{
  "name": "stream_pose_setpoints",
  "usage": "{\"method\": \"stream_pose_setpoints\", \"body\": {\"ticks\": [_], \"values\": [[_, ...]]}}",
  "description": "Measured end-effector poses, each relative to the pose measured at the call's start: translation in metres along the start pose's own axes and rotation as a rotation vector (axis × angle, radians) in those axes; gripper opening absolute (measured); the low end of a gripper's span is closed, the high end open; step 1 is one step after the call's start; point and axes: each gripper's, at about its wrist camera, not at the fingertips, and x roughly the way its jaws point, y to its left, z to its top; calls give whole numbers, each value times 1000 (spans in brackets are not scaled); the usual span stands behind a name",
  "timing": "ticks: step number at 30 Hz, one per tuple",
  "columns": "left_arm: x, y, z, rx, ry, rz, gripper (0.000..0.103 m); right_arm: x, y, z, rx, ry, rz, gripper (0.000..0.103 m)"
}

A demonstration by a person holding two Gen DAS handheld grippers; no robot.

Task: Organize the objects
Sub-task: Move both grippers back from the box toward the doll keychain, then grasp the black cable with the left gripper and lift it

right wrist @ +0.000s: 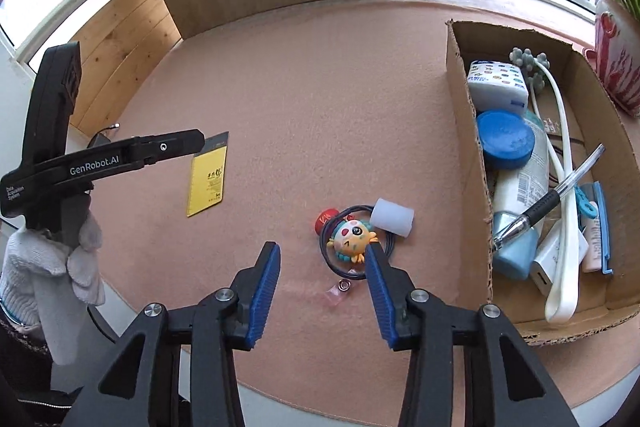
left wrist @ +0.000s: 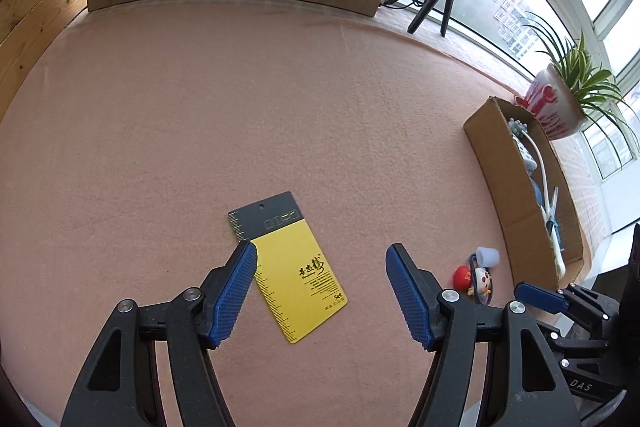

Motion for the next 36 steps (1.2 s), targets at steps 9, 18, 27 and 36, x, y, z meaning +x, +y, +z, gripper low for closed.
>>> {"method": "stream_pose_setpoints", "body": {"ticks": [9,18,27,36], "values": [[8,-1,-10,20,24,1,70,10,-1,-10,15,40,-32,40],[19,-59,-14,132,67,-124,58,7,-10,-17,64,36,-47,40],[41,-125,-12,281,137,-206,56,0,-20,-28,110,34,-46,29],[70,-156,-16,369,198,-215,43,-9,-42,-44,186,18,-58,28]]}}
